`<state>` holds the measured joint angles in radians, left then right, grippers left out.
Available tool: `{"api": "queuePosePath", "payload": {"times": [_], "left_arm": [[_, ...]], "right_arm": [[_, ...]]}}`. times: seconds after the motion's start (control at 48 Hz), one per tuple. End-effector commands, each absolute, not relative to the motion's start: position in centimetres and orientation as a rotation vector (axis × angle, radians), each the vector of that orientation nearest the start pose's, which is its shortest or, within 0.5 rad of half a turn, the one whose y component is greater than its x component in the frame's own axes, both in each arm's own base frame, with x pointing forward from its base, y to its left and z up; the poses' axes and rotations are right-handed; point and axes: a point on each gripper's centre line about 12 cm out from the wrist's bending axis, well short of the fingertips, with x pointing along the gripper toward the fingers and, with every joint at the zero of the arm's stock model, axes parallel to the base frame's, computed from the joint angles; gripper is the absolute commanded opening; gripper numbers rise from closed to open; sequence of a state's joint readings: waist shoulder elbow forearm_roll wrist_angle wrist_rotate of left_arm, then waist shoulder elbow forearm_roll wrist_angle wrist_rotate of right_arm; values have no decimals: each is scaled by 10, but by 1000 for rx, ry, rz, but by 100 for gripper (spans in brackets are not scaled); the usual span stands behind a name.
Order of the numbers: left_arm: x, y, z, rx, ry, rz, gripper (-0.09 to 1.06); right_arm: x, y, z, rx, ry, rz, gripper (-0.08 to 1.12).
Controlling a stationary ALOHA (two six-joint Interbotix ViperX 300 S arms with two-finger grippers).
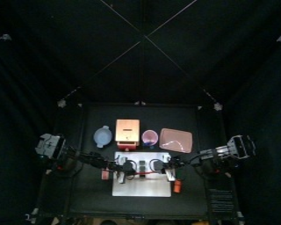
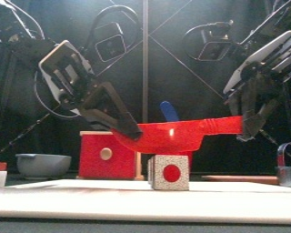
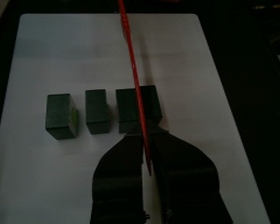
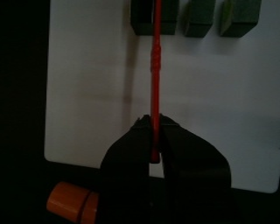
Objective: Place sushi on board then cut the sushi with the knife then place the pieces on the plate
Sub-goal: Cut the sushi into 4 pieces
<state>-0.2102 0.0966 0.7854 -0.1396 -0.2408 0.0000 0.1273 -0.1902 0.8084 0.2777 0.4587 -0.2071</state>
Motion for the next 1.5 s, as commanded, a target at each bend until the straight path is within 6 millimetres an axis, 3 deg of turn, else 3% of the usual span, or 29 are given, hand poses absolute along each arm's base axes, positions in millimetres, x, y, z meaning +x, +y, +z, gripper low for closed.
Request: {"api": "queuePosePath", "payload": {"times": [0.021,0.833,1.167,1.5], "left_arm": [[360,-78,114,-46,668,-140,38],[361,-76,99,-41,707,-131,38],[362,-95,88,-41,754,-163,38],[362,-97,73,-40,832,-158,38]], "right_arm": [[296,57,159,28,1065,219,35],[297,60,142,20,1105,219,35],[301,73,130,20,1125,242,35],[305,75,117,15,1148,240,35]]}}
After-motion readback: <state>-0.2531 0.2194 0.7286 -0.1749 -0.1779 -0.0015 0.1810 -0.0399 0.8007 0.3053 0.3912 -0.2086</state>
